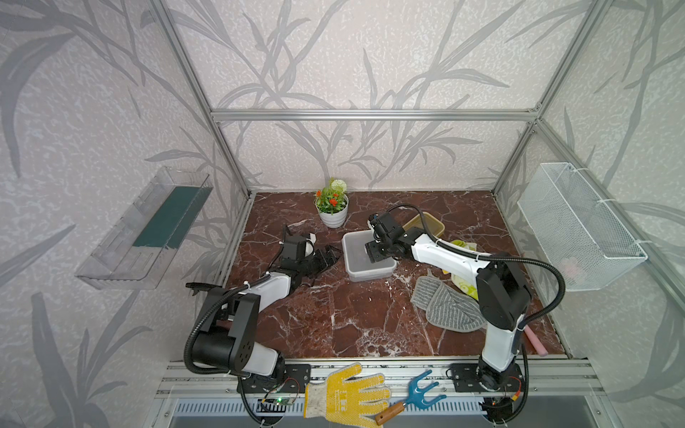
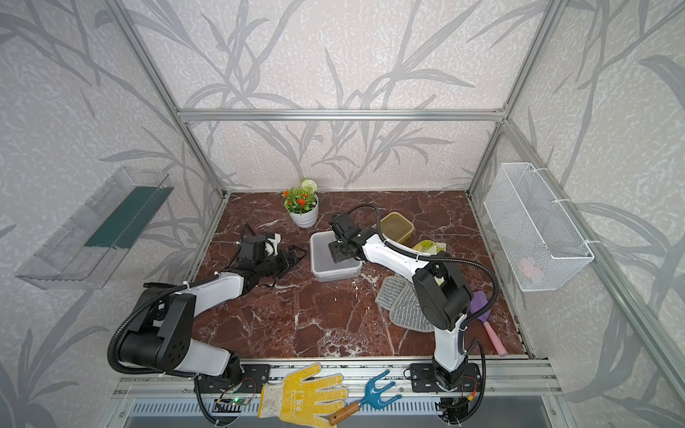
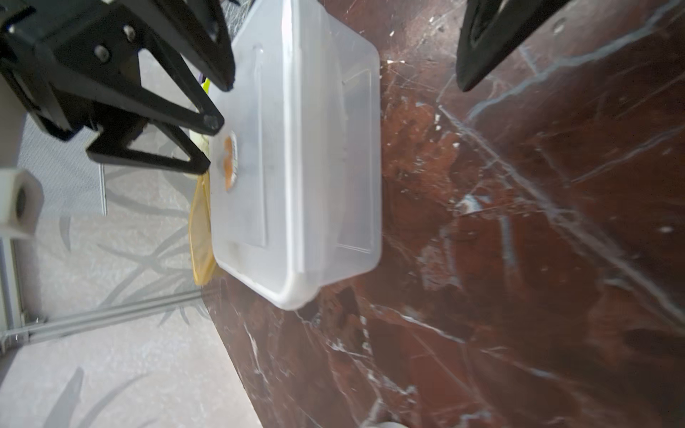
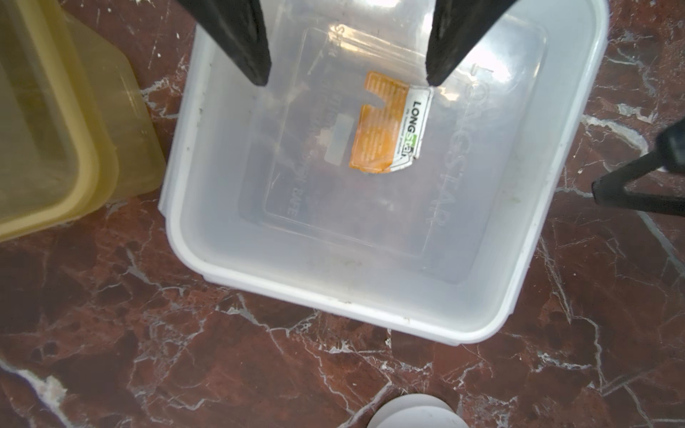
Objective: Wipe the insides of the lunch boxes
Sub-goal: Adjust the lunch box at the center of the board, then open the fastener of the lunch box.
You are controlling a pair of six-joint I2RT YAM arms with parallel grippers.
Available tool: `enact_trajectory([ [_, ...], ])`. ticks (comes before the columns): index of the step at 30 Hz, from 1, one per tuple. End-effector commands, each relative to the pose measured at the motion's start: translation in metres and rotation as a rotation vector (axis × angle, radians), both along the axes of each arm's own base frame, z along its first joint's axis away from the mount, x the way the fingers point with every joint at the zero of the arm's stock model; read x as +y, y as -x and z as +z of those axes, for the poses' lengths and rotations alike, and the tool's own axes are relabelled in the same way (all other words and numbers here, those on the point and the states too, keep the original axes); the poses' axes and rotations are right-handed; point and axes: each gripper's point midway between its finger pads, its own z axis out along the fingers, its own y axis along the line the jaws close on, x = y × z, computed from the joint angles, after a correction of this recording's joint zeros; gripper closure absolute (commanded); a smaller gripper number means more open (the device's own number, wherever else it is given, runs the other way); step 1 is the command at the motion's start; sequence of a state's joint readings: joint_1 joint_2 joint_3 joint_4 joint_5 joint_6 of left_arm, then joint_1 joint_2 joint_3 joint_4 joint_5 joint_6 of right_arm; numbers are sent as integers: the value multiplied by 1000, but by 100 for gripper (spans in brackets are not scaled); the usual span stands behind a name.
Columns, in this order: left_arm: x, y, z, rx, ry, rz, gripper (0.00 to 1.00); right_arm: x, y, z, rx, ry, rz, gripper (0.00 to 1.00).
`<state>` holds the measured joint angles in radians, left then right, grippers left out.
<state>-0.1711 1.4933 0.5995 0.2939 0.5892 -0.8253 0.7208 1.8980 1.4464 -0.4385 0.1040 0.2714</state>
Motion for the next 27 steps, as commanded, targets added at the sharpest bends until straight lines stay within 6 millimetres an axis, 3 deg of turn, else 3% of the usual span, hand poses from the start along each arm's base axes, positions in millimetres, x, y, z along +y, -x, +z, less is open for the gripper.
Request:
enact_trajectory([
  [1, -13, -7, 11, -39, 111, -27, 13, 1, 1, -7, 18, 9, 17, 32],
  [10, -23, -19, 10, -116, 232, -46, 29, -2, 5, -19, 45, 23, 7, 33],
  [15, -30, -28, 0, -141, 360, -42, 49, -3, 5, -21, 53, 29, 1, 33],
  [19, -36, -32, -3, -164, 463, -57, 54, -4, 7, -23, 58, 40, 1, 33],
  [27, -52, -20, -16, -137, 448, -112, 57, -4, 7, -27, 66, 60, -14, 33],
])
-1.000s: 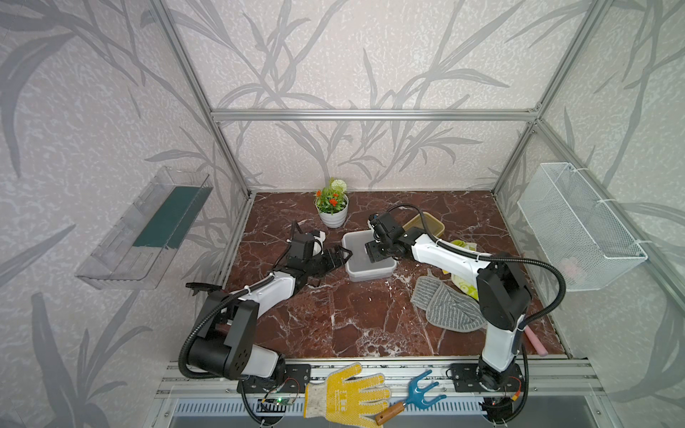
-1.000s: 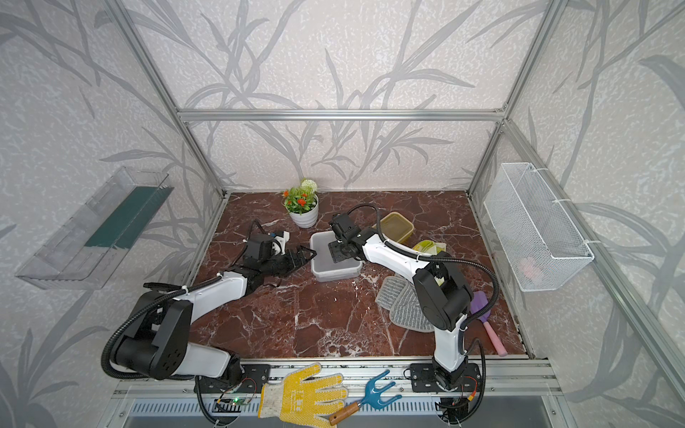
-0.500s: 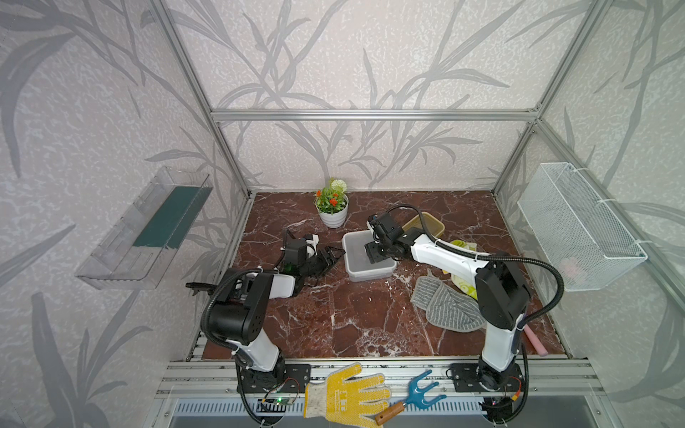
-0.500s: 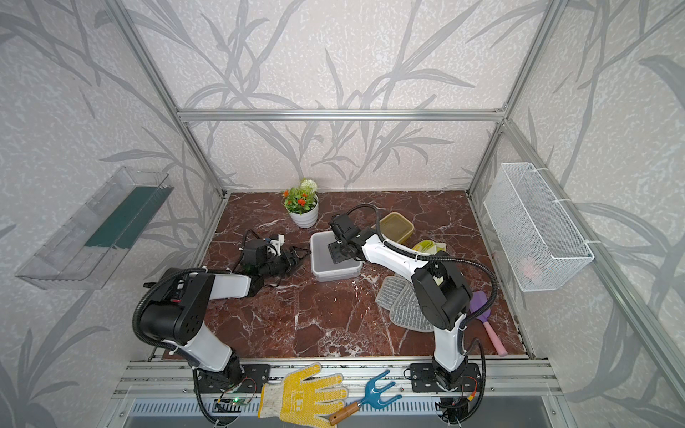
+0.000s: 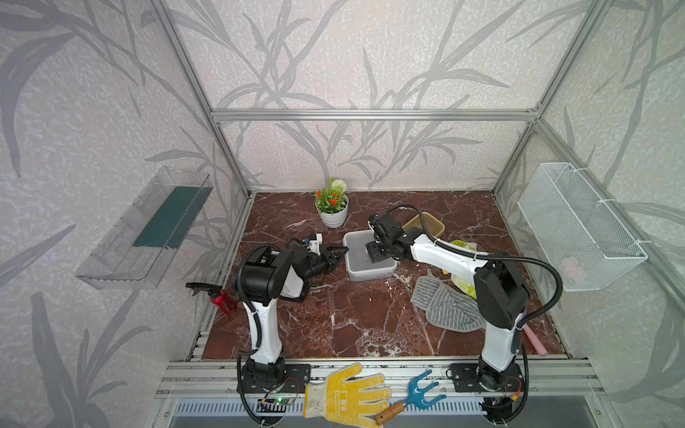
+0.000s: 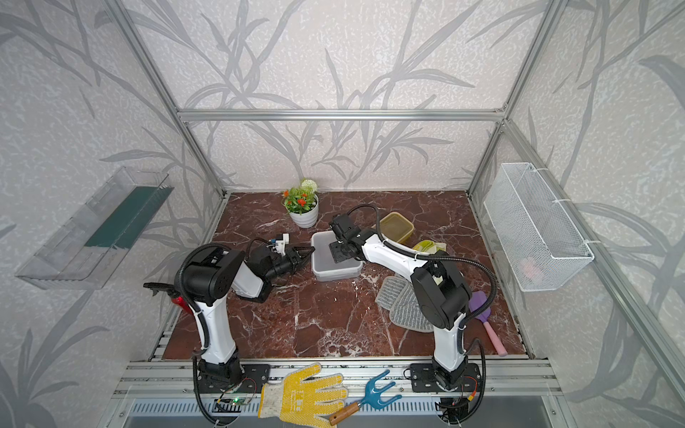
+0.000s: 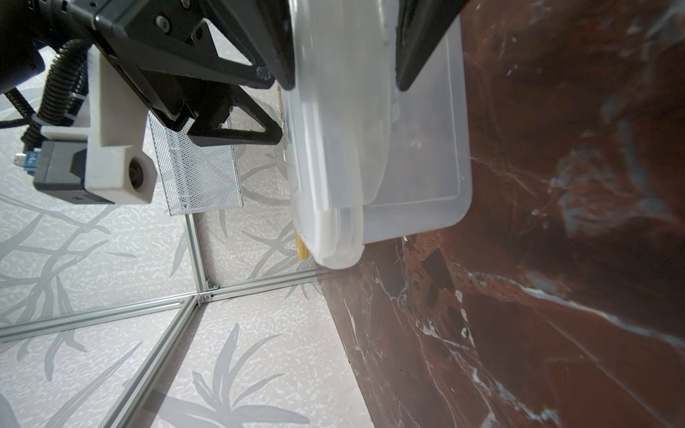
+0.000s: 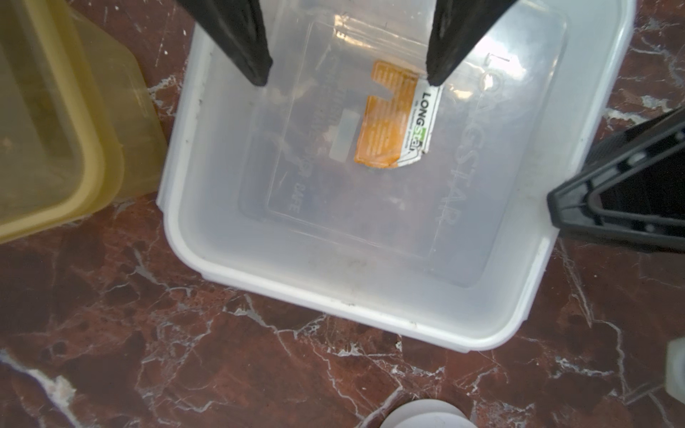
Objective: Wipe the insides of the lunch boxes
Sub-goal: Open the fastener of the lunch box.
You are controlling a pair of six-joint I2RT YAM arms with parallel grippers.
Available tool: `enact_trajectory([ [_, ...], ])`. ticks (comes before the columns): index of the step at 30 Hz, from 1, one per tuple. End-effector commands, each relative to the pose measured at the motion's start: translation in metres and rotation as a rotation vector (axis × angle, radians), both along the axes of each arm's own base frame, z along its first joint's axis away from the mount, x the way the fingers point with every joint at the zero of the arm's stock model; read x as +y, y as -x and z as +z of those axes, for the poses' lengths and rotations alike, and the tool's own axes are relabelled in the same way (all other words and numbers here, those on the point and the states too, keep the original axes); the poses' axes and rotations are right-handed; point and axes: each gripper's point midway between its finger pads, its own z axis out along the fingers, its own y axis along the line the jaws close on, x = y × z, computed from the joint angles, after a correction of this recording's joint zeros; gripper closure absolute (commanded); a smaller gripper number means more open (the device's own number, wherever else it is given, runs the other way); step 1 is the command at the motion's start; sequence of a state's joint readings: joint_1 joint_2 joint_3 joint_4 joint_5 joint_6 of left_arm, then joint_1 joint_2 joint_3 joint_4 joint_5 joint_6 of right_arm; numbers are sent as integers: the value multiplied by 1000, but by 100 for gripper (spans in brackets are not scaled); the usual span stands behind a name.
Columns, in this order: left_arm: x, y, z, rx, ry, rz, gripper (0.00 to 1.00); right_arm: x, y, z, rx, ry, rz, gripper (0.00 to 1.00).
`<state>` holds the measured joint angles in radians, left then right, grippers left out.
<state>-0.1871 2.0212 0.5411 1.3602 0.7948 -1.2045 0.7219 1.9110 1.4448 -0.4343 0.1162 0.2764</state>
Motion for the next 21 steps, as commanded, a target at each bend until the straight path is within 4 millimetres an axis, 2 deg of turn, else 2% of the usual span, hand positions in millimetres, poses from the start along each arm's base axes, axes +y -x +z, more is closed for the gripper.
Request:
enact_trajectory([
  [1, -11, 15, -10, 50, 38, -61, 57, -3, 8, -22, 65, 50, -5, 33],
  [6, -15, 23, -27, 109, 42, -94, 57, -2, 4, -26, 65, 71, -5, 33],
  [15, -18, 35, -16, 127, 73, -132, 58, -3, 5, -39, 89, 81, -24, 32],
  [21, -17, 40, -19, 155, 81, -134, 59, -3, 3, -37, 81, 82, -28, 32],
])
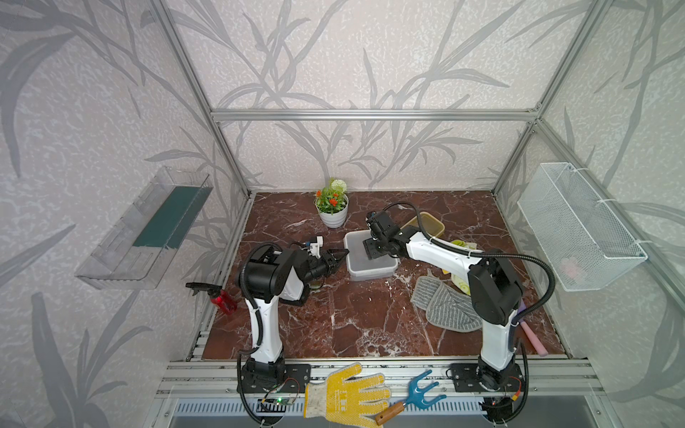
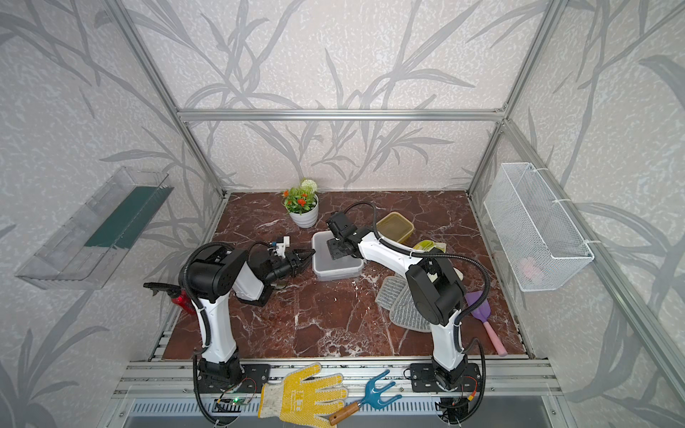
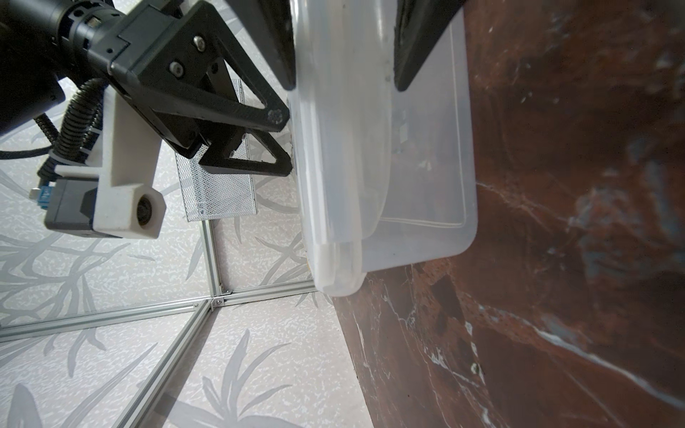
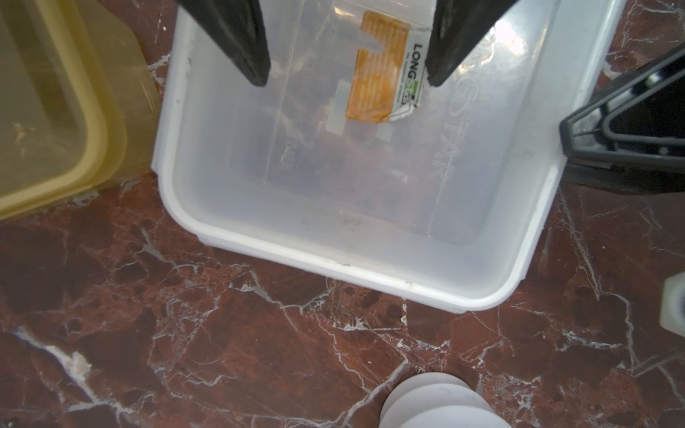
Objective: Wipe the insides of the lunch boxes
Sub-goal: Open the fastener of the lunch box.
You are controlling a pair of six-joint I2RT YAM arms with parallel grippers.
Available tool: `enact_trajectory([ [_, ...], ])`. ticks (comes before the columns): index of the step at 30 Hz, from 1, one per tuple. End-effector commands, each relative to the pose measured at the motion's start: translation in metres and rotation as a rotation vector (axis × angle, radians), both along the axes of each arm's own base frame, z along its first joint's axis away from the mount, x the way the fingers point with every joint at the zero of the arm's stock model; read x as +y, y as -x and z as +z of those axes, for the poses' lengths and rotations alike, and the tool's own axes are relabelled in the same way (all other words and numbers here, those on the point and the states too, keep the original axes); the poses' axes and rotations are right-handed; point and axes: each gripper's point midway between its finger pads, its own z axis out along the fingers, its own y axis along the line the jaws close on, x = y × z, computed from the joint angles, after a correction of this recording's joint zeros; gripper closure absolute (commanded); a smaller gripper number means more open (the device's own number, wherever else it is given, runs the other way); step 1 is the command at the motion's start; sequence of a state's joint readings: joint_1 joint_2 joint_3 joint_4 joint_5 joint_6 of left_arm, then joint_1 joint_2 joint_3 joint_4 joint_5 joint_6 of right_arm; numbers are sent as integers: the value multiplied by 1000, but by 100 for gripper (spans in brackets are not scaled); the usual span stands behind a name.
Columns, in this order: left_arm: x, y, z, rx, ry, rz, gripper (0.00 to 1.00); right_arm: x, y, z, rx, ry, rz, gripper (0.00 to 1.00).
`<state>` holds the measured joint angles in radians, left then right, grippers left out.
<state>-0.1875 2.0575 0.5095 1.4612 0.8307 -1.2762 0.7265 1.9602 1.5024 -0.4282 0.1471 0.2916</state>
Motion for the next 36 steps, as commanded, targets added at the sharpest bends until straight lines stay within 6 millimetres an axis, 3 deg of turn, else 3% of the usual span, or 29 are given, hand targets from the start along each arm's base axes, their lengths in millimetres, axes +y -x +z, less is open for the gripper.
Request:
enact_trajectory([
  [1, -15, 29, -17, 130, 29, -115, 59, -11, 17, -37, 107, 81, -4, 32],
  [8, -18, 30, -4, 111, 45, -133, 63, -12, 17, -35, 106, 81, -6, 32],
  [13, -21, 30, 12, 79, 58, -139, 79, -12, 18, -37, 112, 82, -8, 32],
  [18, -23, 25, 11, 82, 63, -131, 92, -14, 21, -44, 118, 132, -3, 32],
  [27, -13, 19, 20, 76, 37, -62, 97, -27, 28, -58, 143, 235, -19, 32],
  [36, 2, 26, 21, 127, -245, -36, 99, -31, 33, -70, 168, 259, -27, 33],
])
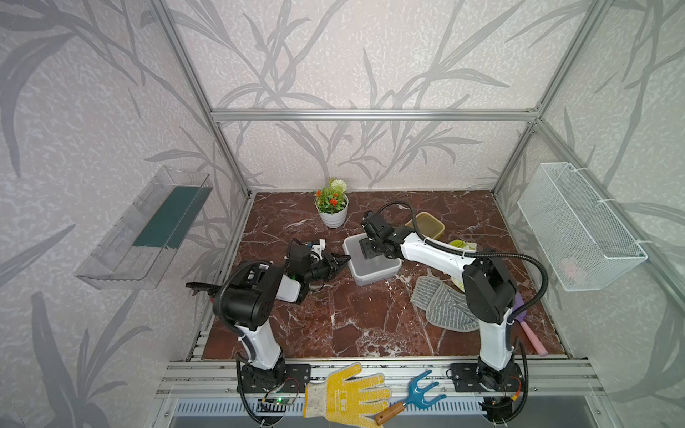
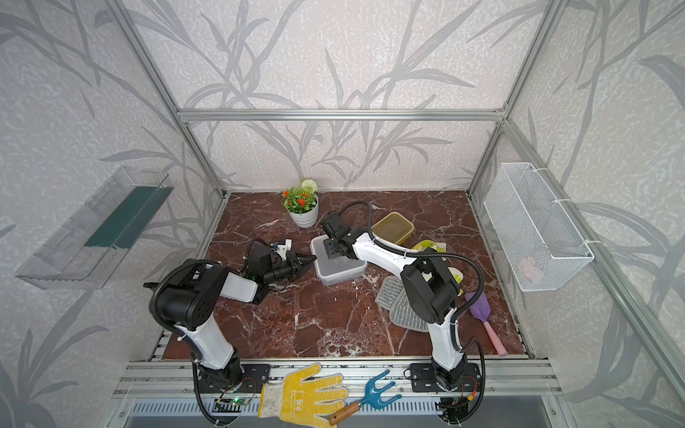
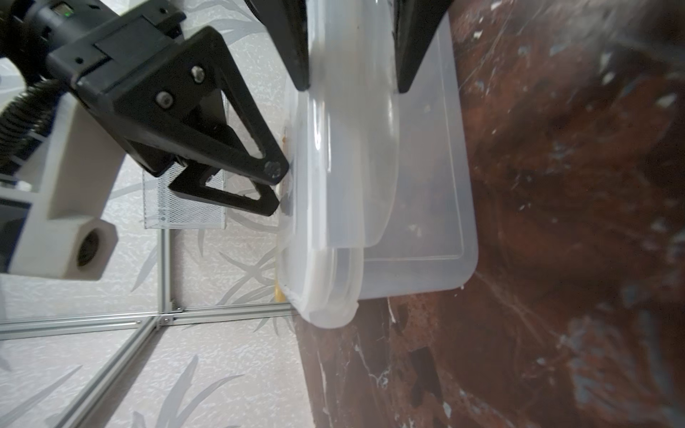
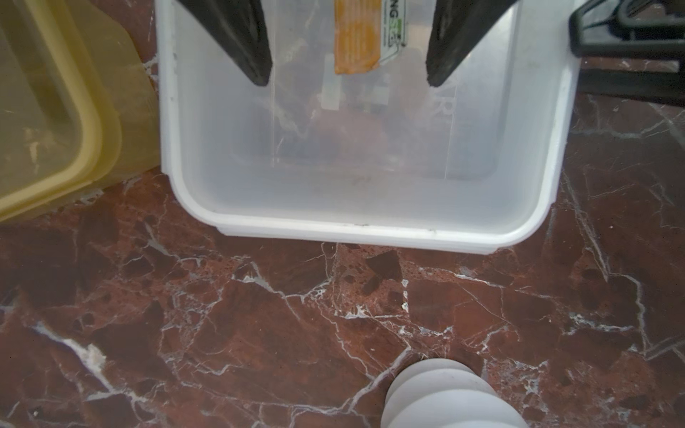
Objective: Wipe the insides of the lunch boxes
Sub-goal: Open the fastener of the lunch box.
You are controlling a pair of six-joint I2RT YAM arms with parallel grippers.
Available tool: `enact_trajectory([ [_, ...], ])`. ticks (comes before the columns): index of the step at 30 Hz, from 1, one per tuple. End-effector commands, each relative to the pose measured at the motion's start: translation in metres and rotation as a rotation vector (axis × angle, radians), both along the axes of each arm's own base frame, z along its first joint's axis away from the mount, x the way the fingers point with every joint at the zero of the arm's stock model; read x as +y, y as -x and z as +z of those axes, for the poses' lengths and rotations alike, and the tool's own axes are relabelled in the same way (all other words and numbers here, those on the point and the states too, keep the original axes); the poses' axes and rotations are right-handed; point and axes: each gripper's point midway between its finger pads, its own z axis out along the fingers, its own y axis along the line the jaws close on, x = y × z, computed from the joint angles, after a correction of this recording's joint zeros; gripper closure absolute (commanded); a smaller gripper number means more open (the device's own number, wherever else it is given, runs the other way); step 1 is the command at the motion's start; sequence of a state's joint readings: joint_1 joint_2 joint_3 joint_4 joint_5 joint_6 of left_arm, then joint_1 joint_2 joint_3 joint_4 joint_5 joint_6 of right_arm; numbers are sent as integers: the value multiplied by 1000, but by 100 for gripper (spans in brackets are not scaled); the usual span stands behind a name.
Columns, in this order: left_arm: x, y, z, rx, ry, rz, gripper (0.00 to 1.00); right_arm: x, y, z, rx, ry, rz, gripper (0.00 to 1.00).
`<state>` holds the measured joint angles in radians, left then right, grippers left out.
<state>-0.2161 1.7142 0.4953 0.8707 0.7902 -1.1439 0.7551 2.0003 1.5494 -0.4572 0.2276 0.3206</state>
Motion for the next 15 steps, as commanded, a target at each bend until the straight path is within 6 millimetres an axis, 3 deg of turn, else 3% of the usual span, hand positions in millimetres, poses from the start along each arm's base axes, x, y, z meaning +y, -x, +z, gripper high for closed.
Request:
enact_trajectory([
  [1, 4, 2, 11, -13, -145, -34, 99, -35, 37, -68, 196, 207, 6, 33],
  [10, 11, 7, 2, 70, -283, -78, 99, -35, 36, -72, 198, 220, 11, 33],
  [15, 18, 9, 7, 70, -336, -68, 98, -34, 36, -70, 192, 218, 15, 33],
])
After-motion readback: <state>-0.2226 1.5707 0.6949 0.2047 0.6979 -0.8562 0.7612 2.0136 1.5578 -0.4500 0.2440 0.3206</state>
